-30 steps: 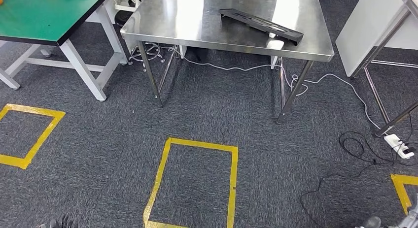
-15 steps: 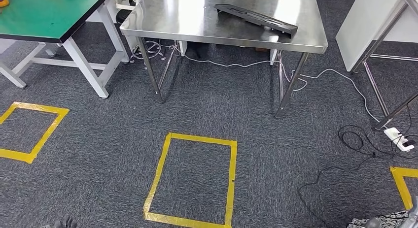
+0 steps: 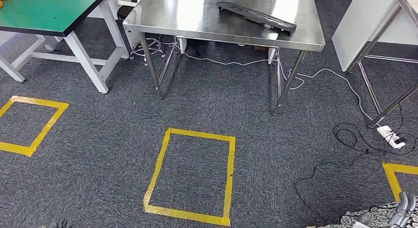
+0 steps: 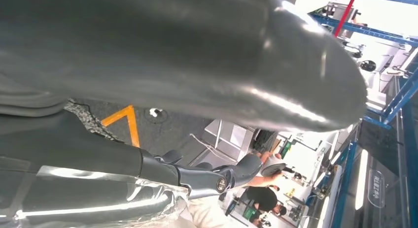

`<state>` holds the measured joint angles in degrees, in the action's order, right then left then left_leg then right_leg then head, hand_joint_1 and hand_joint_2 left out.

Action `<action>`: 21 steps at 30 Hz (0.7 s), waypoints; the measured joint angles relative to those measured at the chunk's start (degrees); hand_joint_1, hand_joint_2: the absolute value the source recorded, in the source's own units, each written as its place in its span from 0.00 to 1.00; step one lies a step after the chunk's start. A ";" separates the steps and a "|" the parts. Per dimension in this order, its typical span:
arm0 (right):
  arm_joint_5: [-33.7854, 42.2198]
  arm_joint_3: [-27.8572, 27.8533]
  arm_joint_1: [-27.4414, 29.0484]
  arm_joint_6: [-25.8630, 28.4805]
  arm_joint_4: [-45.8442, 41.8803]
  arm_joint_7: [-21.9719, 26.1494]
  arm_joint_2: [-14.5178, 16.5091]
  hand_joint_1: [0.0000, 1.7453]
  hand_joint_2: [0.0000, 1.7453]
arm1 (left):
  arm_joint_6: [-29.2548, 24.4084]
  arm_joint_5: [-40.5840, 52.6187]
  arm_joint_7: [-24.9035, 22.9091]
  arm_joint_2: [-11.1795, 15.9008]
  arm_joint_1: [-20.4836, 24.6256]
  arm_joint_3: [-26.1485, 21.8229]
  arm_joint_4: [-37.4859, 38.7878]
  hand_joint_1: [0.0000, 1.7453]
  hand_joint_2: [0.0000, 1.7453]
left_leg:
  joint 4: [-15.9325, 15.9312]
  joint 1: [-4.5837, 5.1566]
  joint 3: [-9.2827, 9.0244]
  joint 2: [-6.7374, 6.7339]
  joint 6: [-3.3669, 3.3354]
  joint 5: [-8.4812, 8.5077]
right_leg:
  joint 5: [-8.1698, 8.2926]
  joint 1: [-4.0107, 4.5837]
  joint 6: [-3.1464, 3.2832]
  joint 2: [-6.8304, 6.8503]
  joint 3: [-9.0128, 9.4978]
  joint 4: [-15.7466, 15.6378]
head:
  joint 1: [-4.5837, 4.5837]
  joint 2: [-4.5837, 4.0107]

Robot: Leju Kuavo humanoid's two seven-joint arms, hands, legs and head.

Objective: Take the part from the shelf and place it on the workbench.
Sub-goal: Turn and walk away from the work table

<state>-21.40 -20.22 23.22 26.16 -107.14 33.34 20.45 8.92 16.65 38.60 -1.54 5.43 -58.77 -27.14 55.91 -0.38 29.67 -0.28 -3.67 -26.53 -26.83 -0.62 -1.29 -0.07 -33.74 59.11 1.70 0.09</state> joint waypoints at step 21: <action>-2.29 0.02 -2.68 -1.97 5.32 -3.34 0.05 0.00 0.00 | 0.32 -0.69 -0.10 0.38 -0.11 0.00 1.69 0.00 0.00 | 17.54 -0.77 9.88 -0.06 3.51 -5.92 | -0.22 -1.12 1.59 0.29 4.72 -4.00 | 0.25 0.00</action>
<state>-23.69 -20.20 20.54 24.20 -101.82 30.00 20.50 9.24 15.96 38.50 -1.16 5.33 -58.77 -25.45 73.45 -1.15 39.55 -0.34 -0.16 -32.45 -27.05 -1.74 0.30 0.22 -29.03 55.10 1.96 0.09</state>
